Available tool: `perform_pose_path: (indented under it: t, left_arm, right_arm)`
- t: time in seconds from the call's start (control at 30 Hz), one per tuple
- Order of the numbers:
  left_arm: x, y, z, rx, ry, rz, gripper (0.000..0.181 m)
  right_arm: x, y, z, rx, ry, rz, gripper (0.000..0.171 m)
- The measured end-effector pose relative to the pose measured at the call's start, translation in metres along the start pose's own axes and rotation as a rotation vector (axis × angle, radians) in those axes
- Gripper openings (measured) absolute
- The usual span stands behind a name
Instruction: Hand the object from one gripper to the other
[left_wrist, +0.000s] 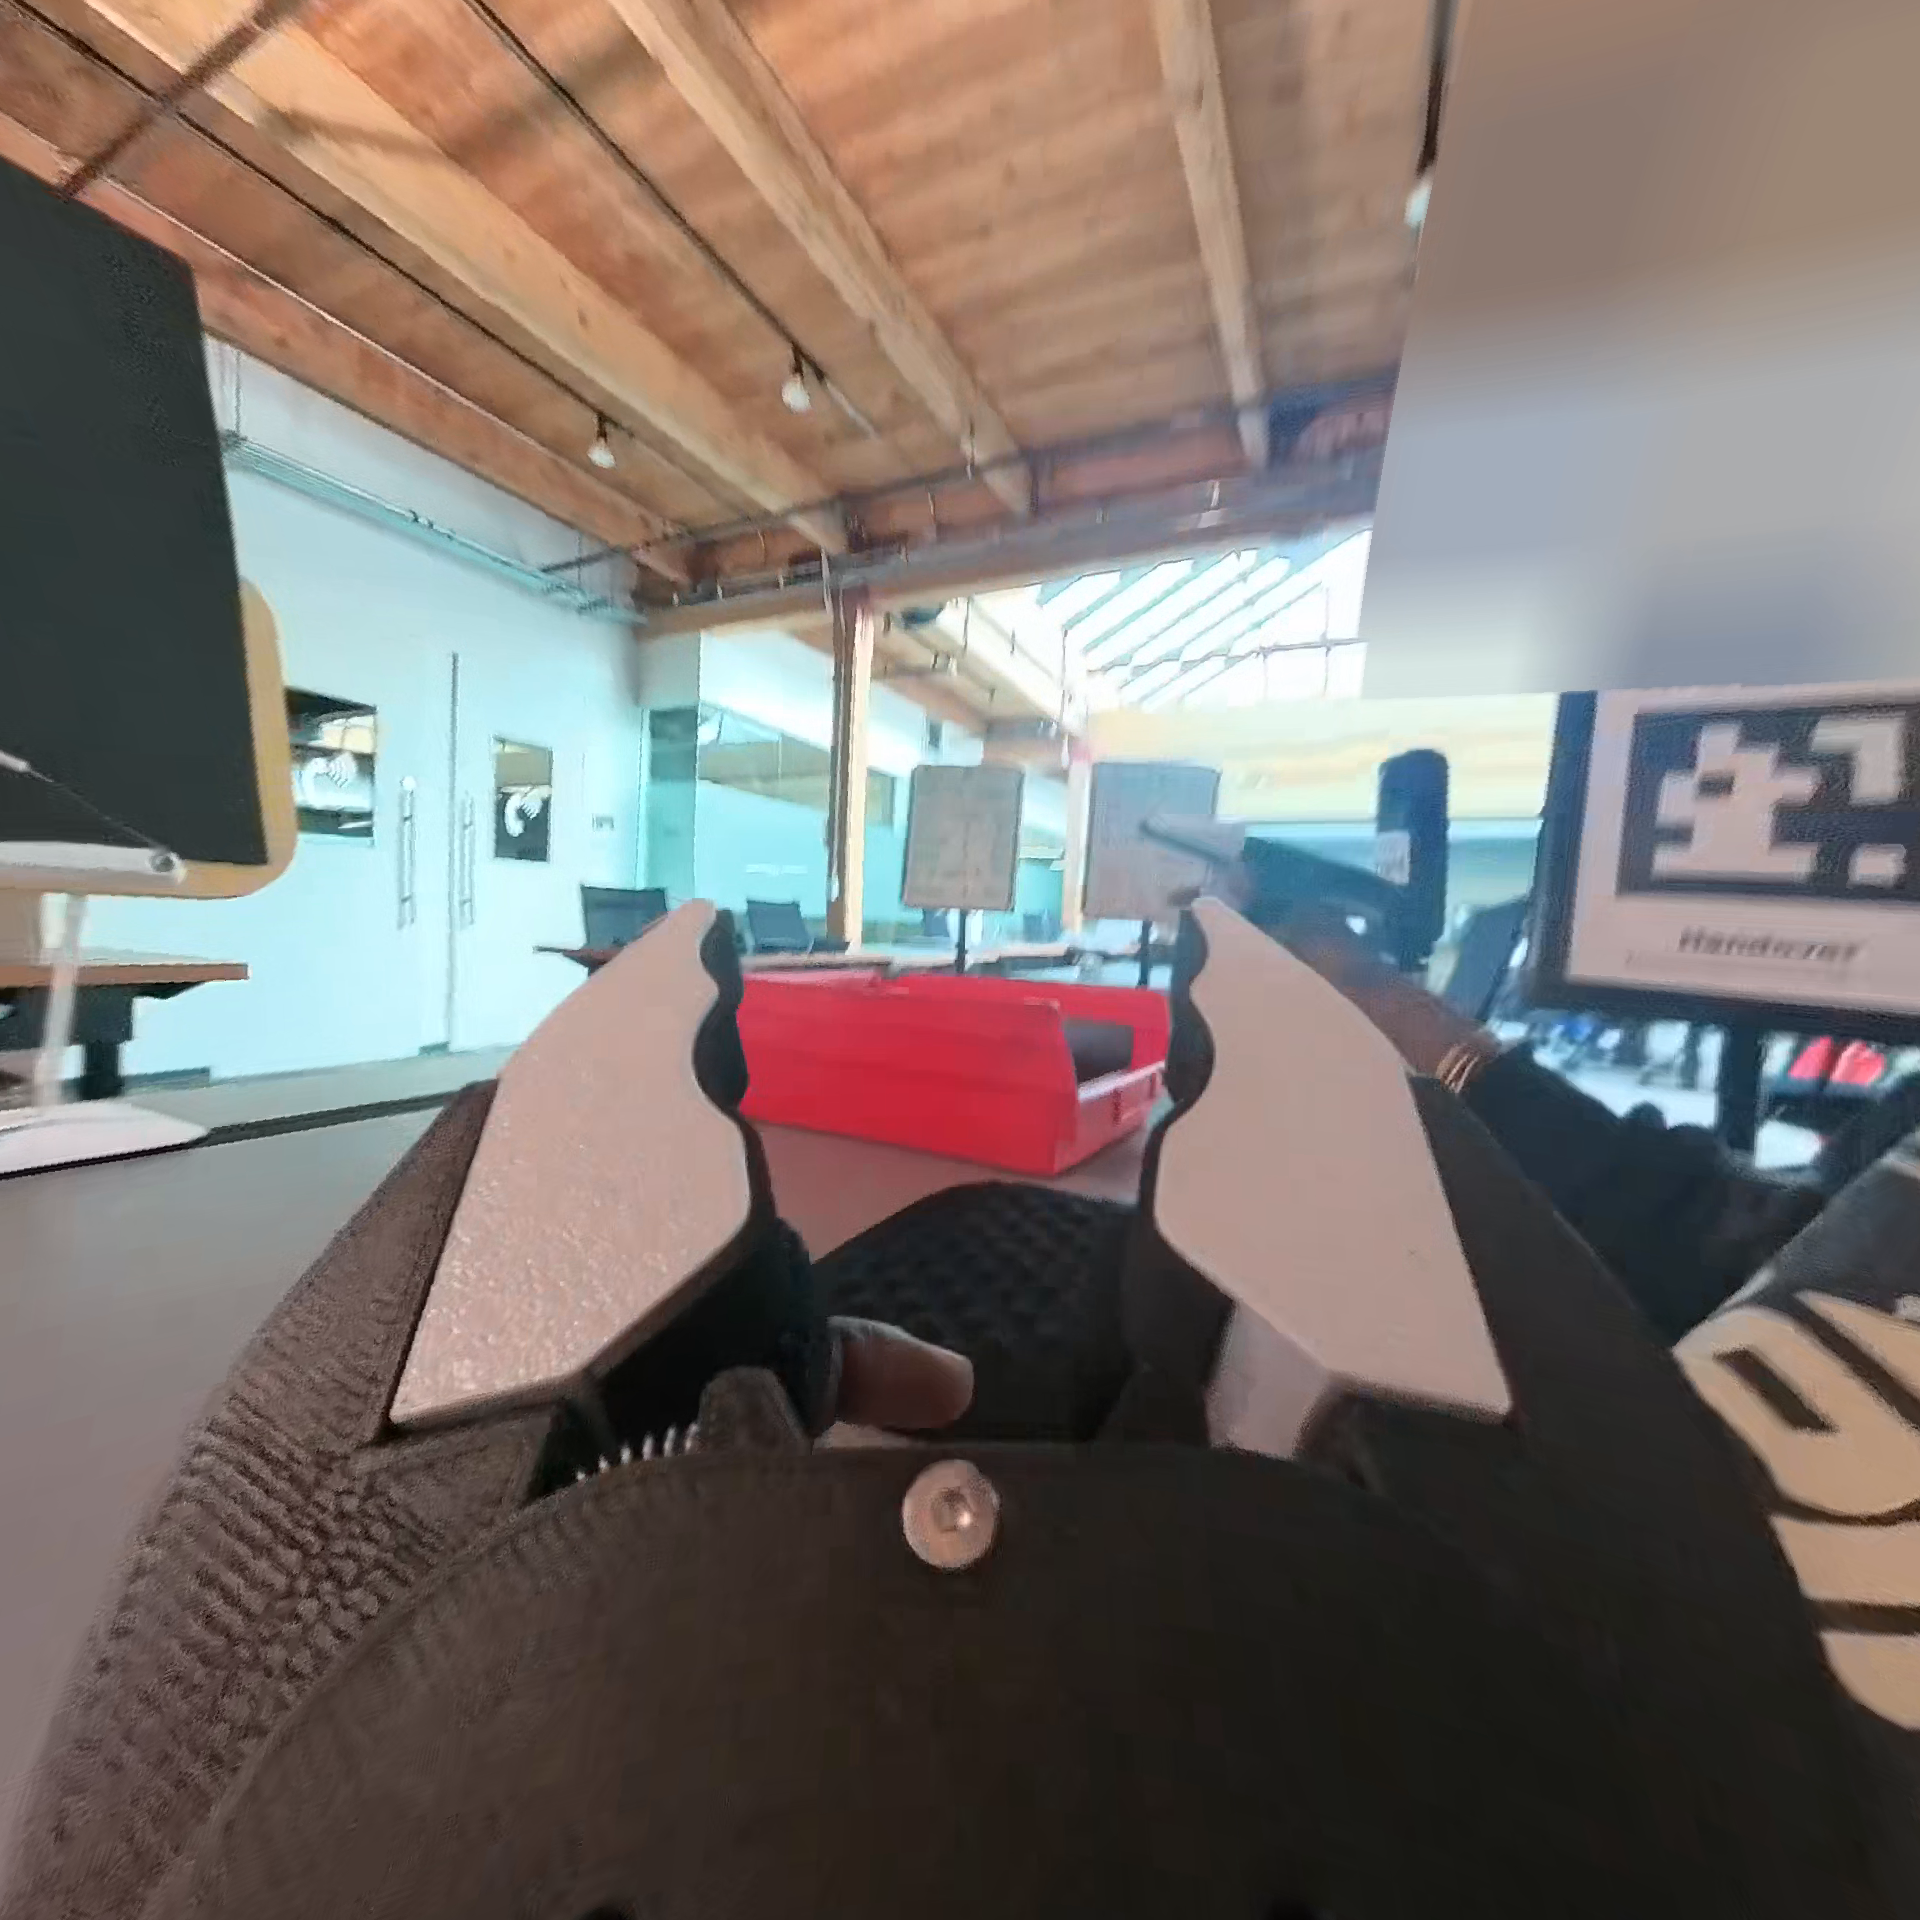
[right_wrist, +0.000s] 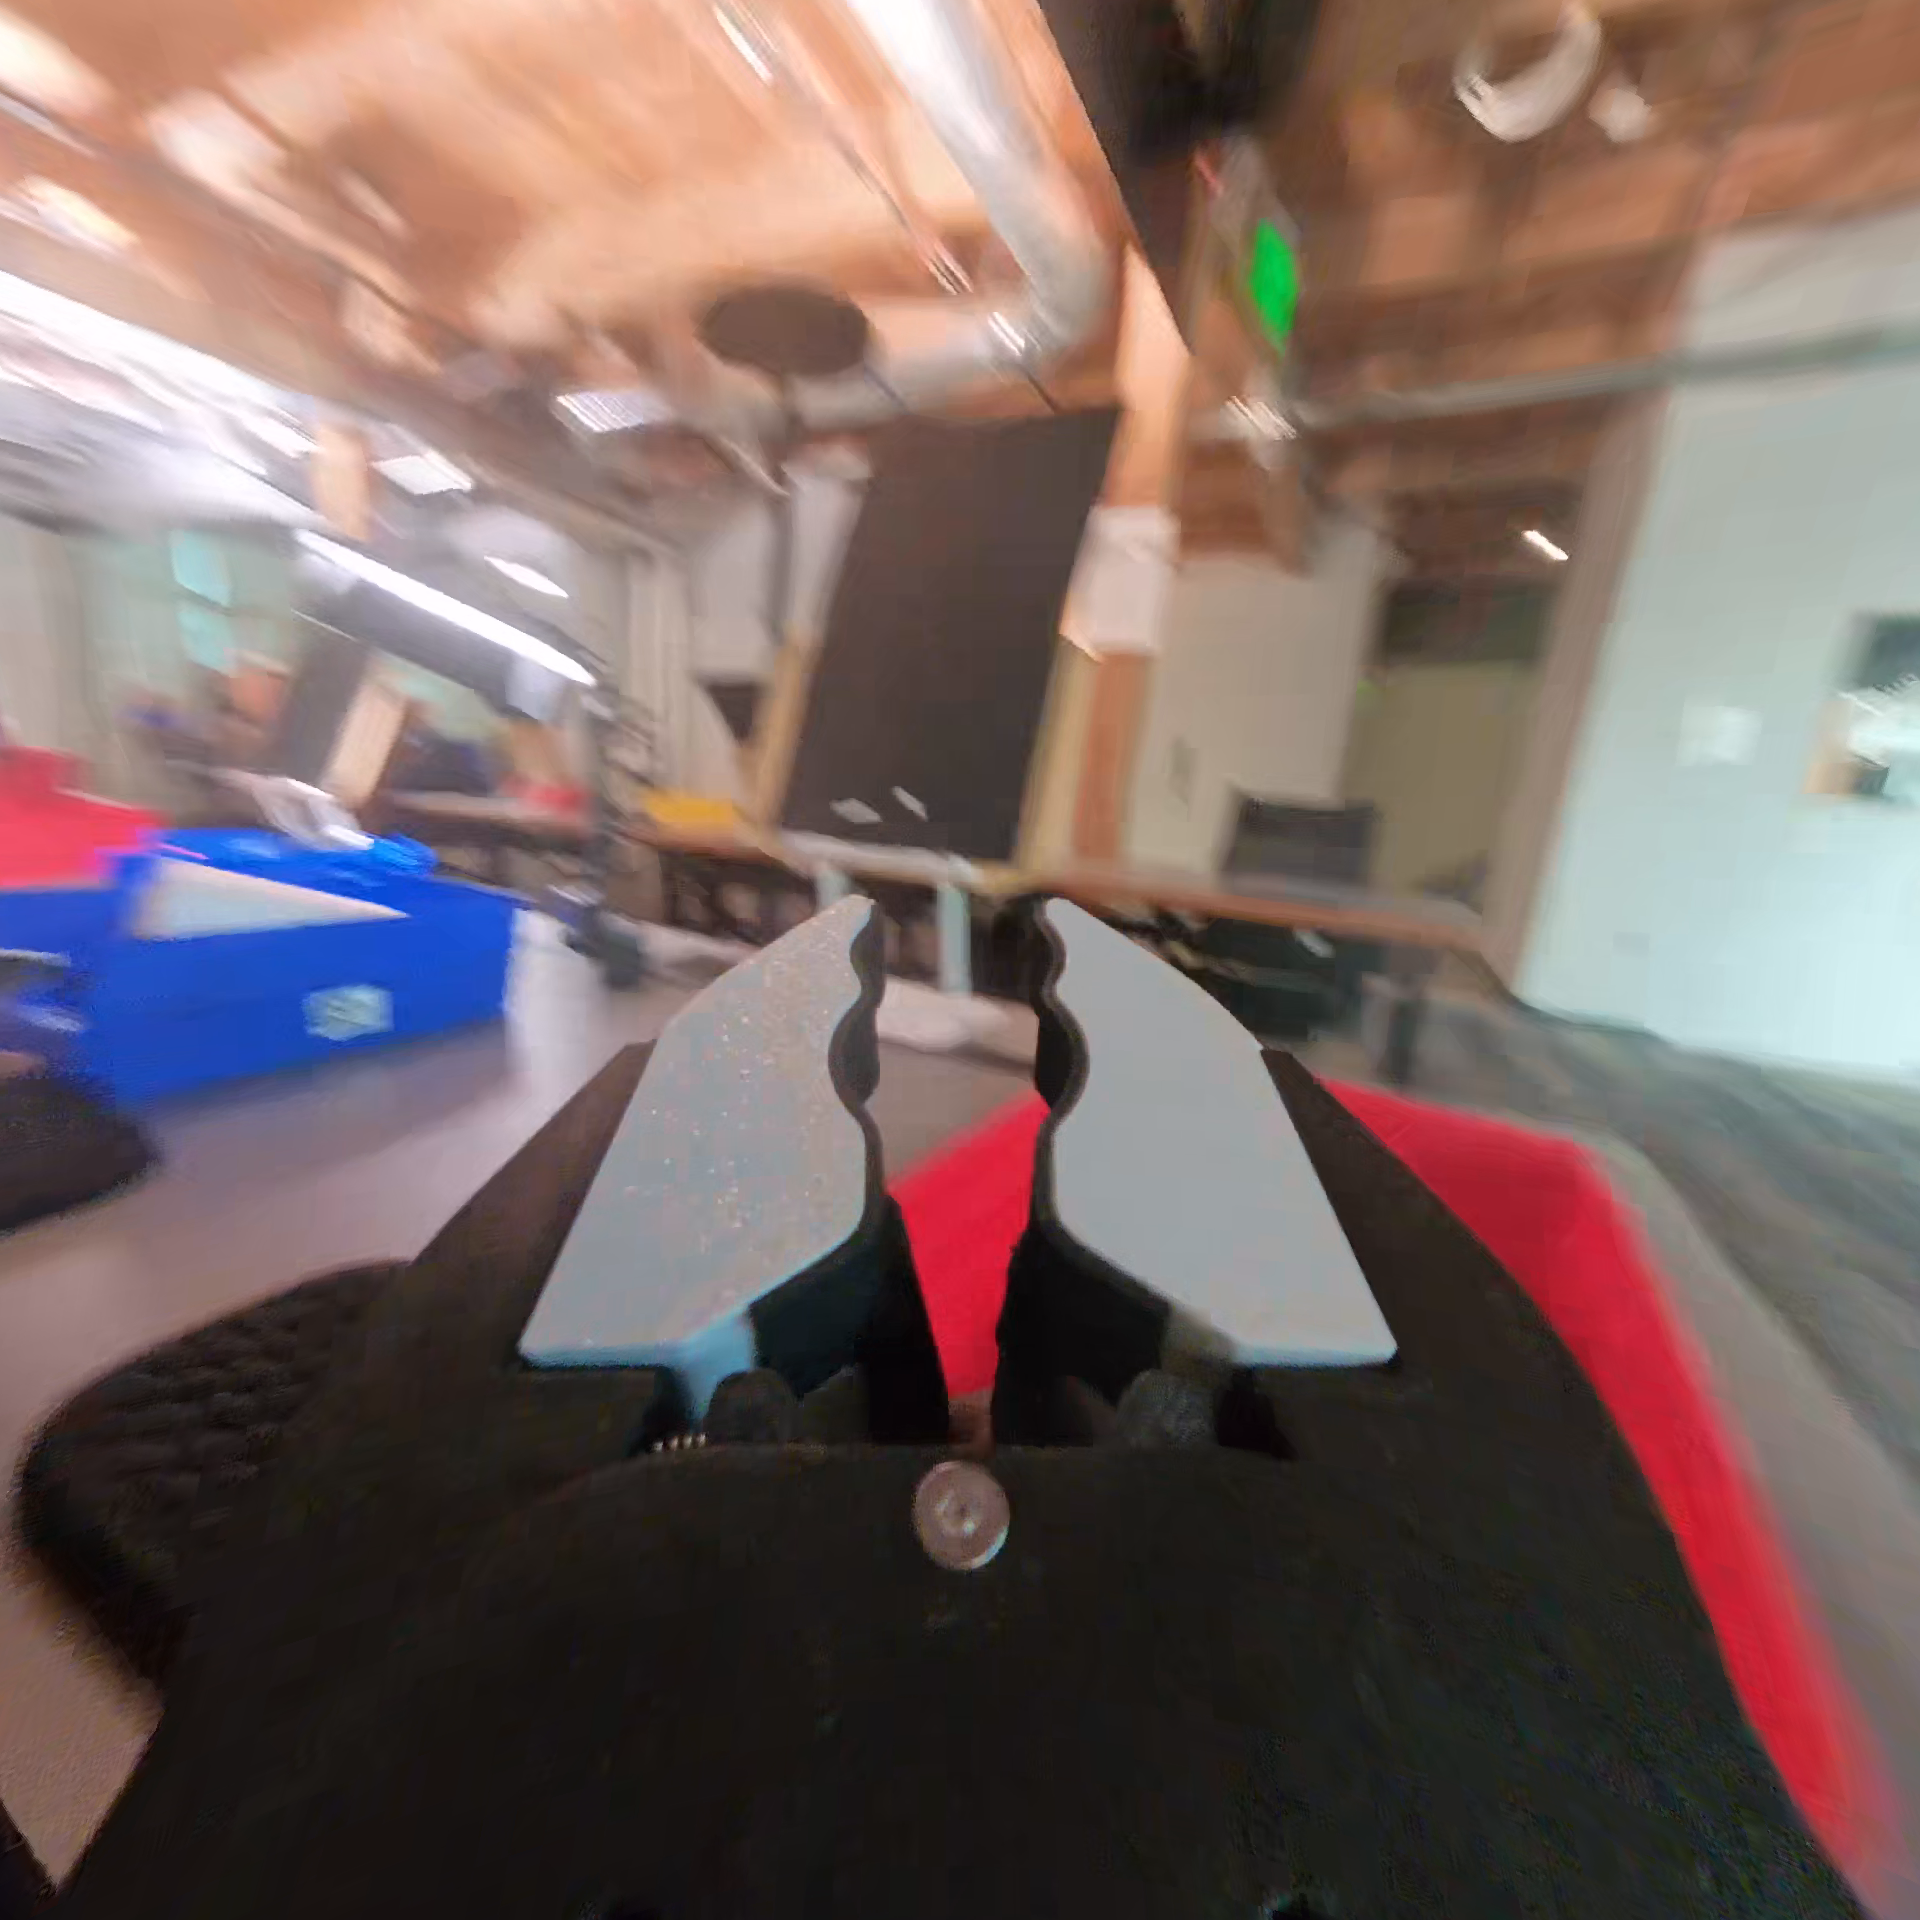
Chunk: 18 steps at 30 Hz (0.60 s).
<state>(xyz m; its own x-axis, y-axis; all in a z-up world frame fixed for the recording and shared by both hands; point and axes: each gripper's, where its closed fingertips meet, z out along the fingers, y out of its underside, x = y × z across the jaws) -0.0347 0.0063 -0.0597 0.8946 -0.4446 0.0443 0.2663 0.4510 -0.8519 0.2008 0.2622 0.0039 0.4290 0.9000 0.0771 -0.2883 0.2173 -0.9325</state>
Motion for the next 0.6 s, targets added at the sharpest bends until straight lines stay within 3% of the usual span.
perform_pose_path:
  t: [0.07, 0.17, 0.23, 0.4, 0.5, 0.6]
  left_arm:
    - [-0.003, -0.009, -0.007, 0.076, 0.025, -0.059, 0.079]
    - [-0.005, -0.016, -0.012, 0.140, 0.047, -0.116, 0.077]
    - [-0.003, -0.014, -0.011, 0.131, 0.058, -0.116, 0.076]
    - [-0.005, -0.015, -0.012, 0.137, 0.053, -0.132, 0.074]
    - [-0.004, -0.015, -0.012, 0.138, 0.060, -0.133, 0.073]
    - [-0.005, -0.015, -0.012, 0.141, 0.057, -0.139, 0.072]
  right_arm:
    - [0.037, 0.005, -0.023, -0.202, 0.169, -0.016, 0.031]
    - [0.067, 0.021, -0.066, -0.448, 0.283, 0.002, 0.044]
    - [0.075, 0.039, -0.088, -0.598, 0.294, 0.002, 0.054]
    - [0.074, 0.109, -0.149, -1.122, 0.234, -0.014, 0.099]
    - [0.080, 0.127, -0.173, -1.262, 0.230, -0.053, 0.101]
    - [0.079, 0.136, -0.180, -1.260, 0.171, -0.053, 0.096]
